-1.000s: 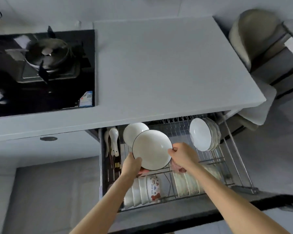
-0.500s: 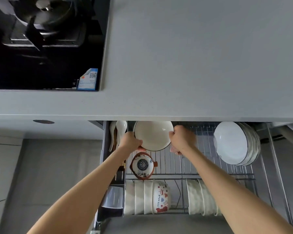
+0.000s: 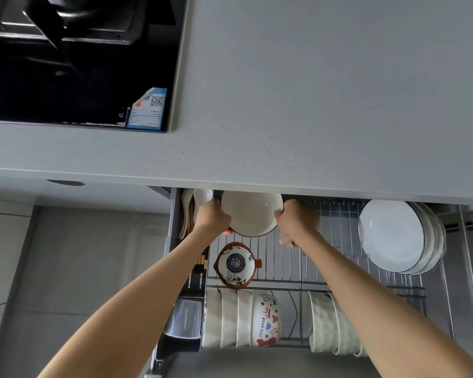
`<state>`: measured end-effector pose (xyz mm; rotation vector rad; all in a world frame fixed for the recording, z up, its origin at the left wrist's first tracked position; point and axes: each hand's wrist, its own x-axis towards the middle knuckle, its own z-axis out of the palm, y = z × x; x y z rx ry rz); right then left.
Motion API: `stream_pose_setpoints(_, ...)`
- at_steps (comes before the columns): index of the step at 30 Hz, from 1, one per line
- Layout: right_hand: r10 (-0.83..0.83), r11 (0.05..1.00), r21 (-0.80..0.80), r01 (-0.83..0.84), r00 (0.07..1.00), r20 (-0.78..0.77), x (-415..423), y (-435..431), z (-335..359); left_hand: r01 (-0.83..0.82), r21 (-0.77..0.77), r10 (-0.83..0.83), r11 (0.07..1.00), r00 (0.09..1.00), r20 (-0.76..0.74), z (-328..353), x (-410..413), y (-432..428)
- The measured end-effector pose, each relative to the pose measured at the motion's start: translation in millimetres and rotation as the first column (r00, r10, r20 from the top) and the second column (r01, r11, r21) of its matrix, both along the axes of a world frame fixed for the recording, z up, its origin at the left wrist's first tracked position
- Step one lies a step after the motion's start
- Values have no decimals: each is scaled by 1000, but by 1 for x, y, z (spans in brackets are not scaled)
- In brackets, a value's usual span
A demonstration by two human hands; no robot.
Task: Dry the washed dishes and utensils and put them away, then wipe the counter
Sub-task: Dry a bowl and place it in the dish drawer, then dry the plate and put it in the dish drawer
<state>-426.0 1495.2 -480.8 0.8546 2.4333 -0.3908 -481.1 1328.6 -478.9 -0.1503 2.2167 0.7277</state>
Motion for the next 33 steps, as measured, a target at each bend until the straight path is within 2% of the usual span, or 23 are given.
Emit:
stream_pose_setpoints(6,3,998,-64,-3,1000,7,3,4,6,-1,5,1,1000,1000,18,0,0,-1)
stream_pose_setpoints(10,-26,992,-124,12,994,-108,23,7,46,-187,107,173,977,977,125,28,9,-12)
stream_pose_setpoints(15,133,939,-273,-209,953,-273,50,-17,128,-373,268,313,888,918,243,103,50,-57)
stream_pose_setpoints(20,255,745,-499,-443,880,-401,54,-86,216,-537,532,444,655,843,304,184,99,-119)
stream_pose_setpoints(23,312,624,-567,-538,836,-451,48,-142,248,-574,627,511,527,804,306,216,119,-160)
stream_pose_setpoints(26,299,521,-620,-587,806,-511,43,-209,276,-635,681,622,364,710,330,244,139,-213)
stream_pose_setpoints(29,257,385,-752,-535,845,-470,46,-285,301,-626,746,725,224,619,301,270,167,-278)
stream_pose_setpoints(33,243,168,-906,-388,907,-343,64,-399,325,-610,788,884,82,409,225,301,210,-384)
